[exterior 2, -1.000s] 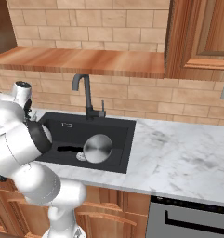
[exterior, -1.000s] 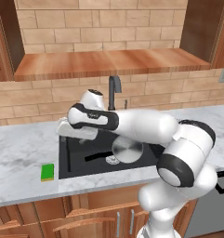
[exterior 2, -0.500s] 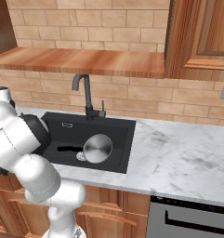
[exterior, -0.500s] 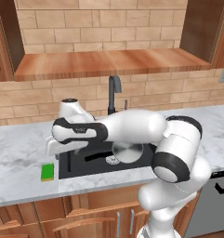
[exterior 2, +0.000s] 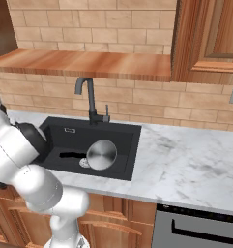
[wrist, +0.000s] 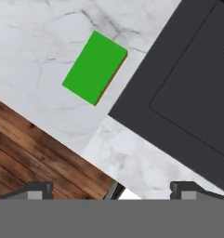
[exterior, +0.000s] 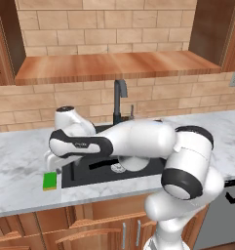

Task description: Pick the pan and sponge and place them into the sink. Then turn on the water.

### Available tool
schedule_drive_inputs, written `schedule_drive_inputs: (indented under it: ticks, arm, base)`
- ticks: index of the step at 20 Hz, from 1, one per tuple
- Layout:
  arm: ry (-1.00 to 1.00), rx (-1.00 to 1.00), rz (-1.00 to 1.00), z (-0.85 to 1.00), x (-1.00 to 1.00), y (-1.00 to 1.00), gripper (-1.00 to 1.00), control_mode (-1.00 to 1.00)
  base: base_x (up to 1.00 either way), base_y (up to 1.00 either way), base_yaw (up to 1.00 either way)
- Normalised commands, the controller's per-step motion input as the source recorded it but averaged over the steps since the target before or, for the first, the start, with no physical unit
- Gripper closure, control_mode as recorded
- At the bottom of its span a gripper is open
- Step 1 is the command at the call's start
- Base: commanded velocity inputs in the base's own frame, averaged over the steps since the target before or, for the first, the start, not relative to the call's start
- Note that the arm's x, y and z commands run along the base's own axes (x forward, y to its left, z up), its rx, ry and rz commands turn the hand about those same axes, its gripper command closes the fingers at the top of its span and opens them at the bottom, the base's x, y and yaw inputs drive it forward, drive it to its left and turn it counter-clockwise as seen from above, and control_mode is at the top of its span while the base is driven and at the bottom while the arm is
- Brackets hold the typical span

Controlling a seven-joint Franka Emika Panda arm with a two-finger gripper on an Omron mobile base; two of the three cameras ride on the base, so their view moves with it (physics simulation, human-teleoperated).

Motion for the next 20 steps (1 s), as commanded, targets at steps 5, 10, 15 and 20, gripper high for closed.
schedule_drive_inputs:
  ticks: [5,10,15,20]
  arm:
    - [-0.15,0.10,0.02,-0.19,-0.24,0.00,-1.00,-1.00]
    - [-0.18,0.19,0.00,-0.19,-0.07,0.00,-1.00,-1.00]
    - [-0.08,0.19,0.00,-0.15,0.00,0.00,-1.00,-1.00]
    - [0.00,0.07,0.00,-0.25,0.09,0.04,-1.00,-1.00]
  base:
    - [0.00,0.00,0.00]
    - [0.00,0.00,0.00]
    - [0.00,0.00,0.00]
    - [0.00,0.00,0.00]
